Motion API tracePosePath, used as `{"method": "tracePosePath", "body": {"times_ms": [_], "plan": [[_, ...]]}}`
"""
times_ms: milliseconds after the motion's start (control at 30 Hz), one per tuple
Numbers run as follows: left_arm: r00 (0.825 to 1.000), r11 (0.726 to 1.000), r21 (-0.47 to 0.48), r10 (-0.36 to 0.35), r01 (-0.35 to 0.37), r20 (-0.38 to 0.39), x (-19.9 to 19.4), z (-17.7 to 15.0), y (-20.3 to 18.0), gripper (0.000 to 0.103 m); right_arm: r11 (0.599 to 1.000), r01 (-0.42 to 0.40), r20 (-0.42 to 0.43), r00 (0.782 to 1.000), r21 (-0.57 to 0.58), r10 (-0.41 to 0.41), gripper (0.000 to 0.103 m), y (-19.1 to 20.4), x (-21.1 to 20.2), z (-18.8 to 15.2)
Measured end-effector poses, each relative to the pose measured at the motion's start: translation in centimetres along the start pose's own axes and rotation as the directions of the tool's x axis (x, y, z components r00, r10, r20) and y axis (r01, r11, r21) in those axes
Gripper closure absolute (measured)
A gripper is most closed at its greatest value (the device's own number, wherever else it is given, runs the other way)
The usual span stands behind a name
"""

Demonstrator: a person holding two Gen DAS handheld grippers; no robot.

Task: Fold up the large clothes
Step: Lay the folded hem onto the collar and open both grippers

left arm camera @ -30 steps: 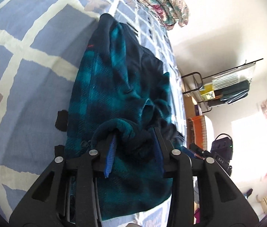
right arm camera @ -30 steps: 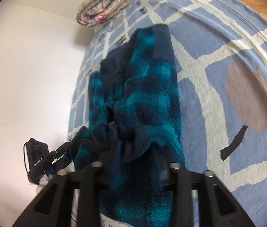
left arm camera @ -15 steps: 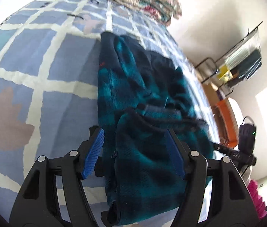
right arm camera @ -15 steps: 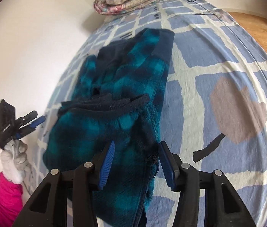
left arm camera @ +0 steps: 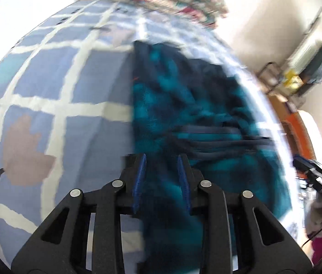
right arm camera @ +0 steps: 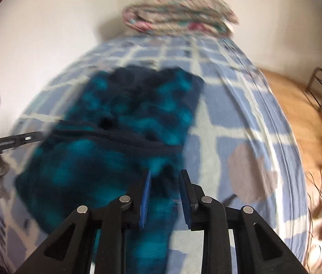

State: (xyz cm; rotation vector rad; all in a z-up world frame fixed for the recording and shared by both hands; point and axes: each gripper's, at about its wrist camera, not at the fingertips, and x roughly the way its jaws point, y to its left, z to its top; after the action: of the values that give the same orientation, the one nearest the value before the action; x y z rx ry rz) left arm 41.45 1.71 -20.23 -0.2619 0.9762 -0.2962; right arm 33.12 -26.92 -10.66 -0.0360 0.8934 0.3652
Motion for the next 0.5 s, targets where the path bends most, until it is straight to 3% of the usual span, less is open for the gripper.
{"method": "tracePosePath", "body": {"times_ms": [133,233,367,400,500], "plan": [[0.992,0.987,0.099,-0.122,0.124,-0.023,-0.5,-1.1,-3.6,0.073,0.985,-0.088,-0.008,0.996,-0.151,0.088,0.08,4.8,0.5,0.3],[0.994,0.99,0.112,-0.079,0.086,-0.07,2.2,-1.5,-4.1,0.073,0.984,-0.063,-0.078,0.996,-0.166,0.05,0.079,5.8,3.7,-0.3],[0.989,0.995,0.082,-0.036,0.049,-0.143,6.3,-2.7,-2.5,0.073,0.992,-0.093,-0.196,0.978,-0.087,0.074,0.079,4.4,7.7,-2.5],[0.992,0.994,0.099,-0.044,0.056,-0.122,6.2,-2.8,-2.4,0.073,0.992,-0.103,-0.189,0.978,-0.076,0.088,0.079,4.2,8.0,-2.9],[0.986,0.988,0.134,-0.053,0.075,-0.157,5.5,-2.0,-2.9,0.073,0.987,-0.14,-0.206,0.971,-0.079,0.121,0.078,4.1,7.4,-2.2]]}}
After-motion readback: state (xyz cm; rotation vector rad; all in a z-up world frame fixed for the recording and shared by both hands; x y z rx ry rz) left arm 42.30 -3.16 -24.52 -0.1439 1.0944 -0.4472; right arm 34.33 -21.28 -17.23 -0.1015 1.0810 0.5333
